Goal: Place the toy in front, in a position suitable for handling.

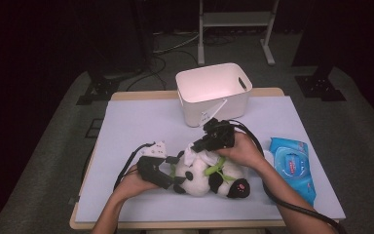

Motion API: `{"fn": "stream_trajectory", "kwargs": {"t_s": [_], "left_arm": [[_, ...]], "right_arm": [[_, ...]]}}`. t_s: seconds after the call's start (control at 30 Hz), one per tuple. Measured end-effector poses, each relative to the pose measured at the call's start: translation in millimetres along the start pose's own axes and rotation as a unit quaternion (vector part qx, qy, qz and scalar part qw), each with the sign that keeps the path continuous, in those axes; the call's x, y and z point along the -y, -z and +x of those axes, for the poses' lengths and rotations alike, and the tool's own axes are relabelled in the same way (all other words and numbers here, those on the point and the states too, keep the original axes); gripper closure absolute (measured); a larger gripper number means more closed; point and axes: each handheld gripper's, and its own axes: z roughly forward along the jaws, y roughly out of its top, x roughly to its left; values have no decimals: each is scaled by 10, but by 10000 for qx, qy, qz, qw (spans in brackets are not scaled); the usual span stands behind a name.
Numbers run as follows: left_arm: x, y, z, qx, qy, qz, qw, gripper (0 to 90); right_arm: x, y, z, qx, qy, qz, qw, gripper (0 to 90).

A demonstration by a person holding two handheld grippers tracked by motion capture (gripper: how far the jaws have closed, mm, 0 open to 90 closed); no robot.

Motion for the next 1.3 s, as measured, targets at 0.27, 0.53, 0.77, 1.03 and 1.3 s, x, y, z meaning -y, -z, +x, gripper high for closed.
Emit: {"fn": "stream_trajectory", "kwargs": {"t_s": [0.27, 0.53, 0.77, 1.03, 1.3], "left_arm": [[1, -13, -9, -11, 21, -18, 10000, 224], [-15, -33, -20, 3, -14, 9, 10000, 225], [-15, 1, -14, -15, -17, -7, 10000, 224], [16, 85, 17, -124, 43, -71, 9999, 201], [23, 185, 35, -211, 102, -212, 9995, 192]], "right_arm": [[218, 130, 39, 22, -115, -1, 9999, 822], [411, 298, 36, 67, -297, 10, 9995, 822], [300, 232, 26, 21, -283, 87, 9996, 823], [-33, 26, -8, 13, -188, 373, 9991, 827], [-238, -278, -59, -120, -111, 646, 9978, 826]]}}
